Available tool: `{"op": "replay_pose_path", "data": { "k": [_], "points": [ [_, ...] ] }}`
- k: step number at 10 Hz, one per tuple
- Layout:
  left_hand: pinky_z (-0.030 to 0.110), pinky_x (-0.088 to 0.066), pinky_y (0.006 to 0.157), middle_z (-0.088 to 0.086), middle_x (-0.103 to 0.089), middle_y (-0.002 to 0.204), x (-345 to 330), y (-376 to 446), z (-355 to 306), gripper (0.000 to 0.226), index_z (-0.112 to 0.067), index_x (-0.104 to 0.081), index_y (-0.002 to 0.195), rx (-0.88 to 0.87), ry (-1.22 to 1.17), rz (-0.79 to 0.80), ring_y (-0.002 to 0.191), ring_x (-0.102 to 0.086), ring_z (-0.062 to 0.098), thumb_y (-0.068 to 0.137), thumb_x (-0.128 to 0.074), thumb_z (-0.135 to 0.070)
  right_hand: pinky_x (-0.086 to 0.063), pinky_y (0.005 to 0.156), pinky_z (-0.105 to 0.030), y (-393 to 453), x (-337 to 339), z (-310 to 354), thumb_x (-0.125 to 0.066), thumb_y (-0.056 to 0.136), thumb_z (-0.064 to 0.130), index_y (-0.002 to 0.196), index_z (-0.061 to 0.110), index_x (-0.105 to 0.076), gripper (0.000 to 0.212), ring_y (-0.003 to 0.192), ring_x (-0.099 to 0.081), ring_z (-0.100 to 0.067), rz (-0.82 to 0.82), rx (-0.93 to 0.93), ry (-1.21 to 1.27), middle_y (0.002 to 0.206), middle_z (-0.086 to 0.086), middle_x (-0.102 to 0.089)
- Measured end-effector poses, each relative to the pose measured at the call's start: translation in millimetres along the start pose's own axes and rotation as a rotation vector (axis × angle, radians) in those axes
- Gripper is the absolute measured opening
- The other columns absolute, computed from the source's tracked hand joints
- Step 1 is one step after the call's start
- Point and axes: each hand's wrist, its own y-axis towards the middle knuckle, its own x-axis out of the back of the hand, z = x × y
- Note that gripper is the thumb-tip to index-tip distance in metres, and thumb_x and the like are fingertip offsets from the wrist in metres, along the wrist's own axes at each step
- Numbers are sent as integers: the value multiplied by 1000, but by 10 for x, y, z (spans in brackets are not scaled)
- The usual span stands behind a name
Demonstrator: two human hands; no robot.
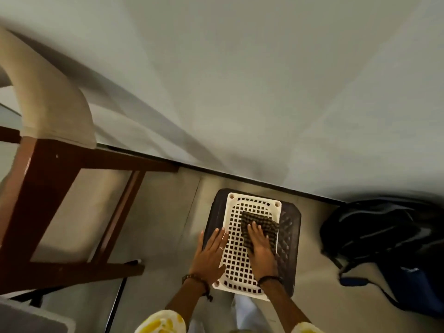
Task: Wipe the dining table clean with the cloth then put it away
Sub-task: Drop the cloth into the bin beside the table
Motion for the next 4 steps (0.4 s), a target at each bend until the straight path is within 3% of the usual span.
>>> {"op": "replay_pose_path", "data": {
  "k": [1,2,3,4],
  "points": [
    [51,-7,110,10,-59,124,-189,45,2,111,-8,-46,125,39,27,10,119,-50,26,29,-83,-50,-43,96,-41,79,-467,-305,-72,52,17,125,0,-48,78,116,-59,-23,119,201,-374,133,-9,-46],
    [55,-31,98,13,-59,123,-171,-3,-81,105,-6,-58,119,107,5,-14,112,-57,27,29,-83,-53,-36,102,-43,75,-601,-373,-85,31,26,120,3,-57,96,115,-59,-27,355,153,-494,124,-13,-62],
    [49,-28,106,15,-51,132,-175,-56,-133,107,-5,-44,131,112,12,-93,121,-49,27,42,-80,-53,-19,114,-40,47,-377,-259,-83,51,29,130,0,-48,90,121,-54,-28,286,253,-588,134,-16,-53],
    [42,-4,112,17,-32,145,-39,-245,-204,99,-5,-17,144,194,-39,-286,134,-27,27,66,-67,-40,6,116,-35,-53,-170,-96,-55,73,25,132,6,-36,65,122,-53,-25,86,444,-659,130,-13,-58]
  ]
}}
